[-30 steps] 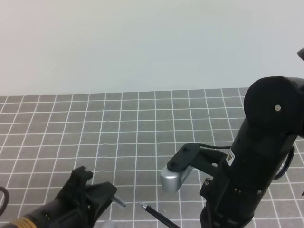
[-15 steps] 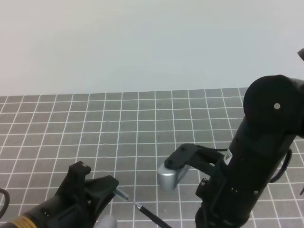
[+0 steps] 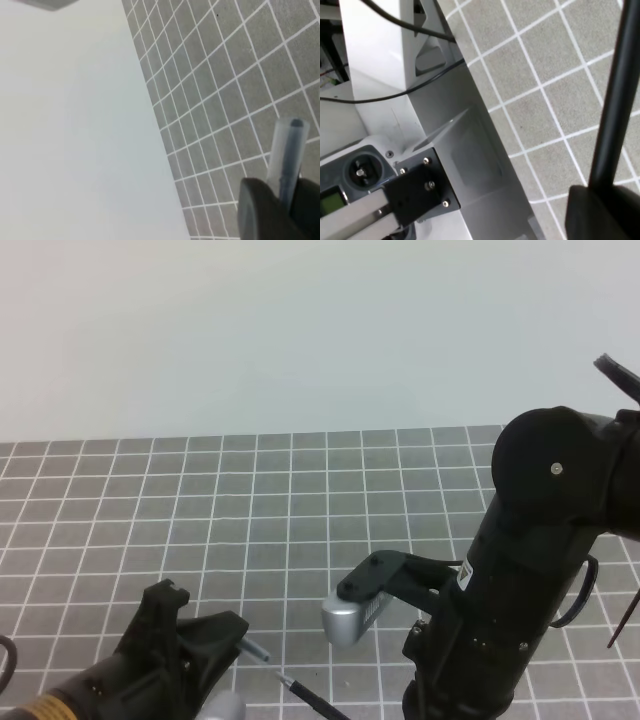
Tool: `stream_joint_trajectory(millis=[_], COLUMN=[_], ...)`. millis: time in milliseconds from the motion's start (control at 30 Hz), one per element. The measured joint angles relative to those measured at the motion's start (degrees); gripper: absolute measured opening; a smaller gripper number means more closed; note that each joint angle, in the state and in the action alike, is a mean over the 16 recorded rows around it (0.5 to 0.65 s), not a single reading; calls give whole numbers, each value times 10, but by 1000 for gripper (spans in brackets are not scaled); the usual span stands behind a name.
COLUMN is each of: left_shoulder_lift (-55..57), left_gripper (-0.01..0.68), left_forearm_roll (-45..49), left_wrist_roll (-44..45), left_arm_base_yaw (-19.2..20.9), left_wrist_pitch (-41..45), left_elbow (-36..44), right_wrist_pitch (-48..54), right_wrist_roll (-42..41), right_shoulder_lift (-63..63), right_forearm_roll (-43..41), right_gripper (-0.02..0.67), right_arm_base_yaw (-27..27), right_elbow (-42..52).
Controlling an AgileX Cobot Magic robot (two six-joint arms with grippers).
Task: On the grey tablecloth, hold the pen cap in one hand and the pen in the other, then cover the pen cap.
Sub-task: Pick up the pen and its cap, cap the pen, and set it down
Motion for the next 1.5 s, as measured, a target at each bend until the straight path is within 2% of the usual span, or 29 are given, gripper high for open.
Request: stream_joint_trajectory(millis=[567, 1167, 1500], left_shoulder_lift=[0, 0, 0], left_gripper=[79, 79, 79], left_forearm_roll=[-6, -4, -7], left_wrist_roll=[0, -1, -4], left_arm_base_yaw=[0, 0, -25], left_wrist_pitch=[13, 9, 8], left_elbow=[0, 0, 0], right_wrist_pitch=[0, 0, 0], right_wrist_roll=[-17, -17, -16], right_shoulder_lift=[0, 1, 1], right_forearm_roll=[26, -5, -11], right_gripper=[64, 63, 63], right_arm_base_yaw=[0, -1, -1], right_elbow=[-1, -26, -27])
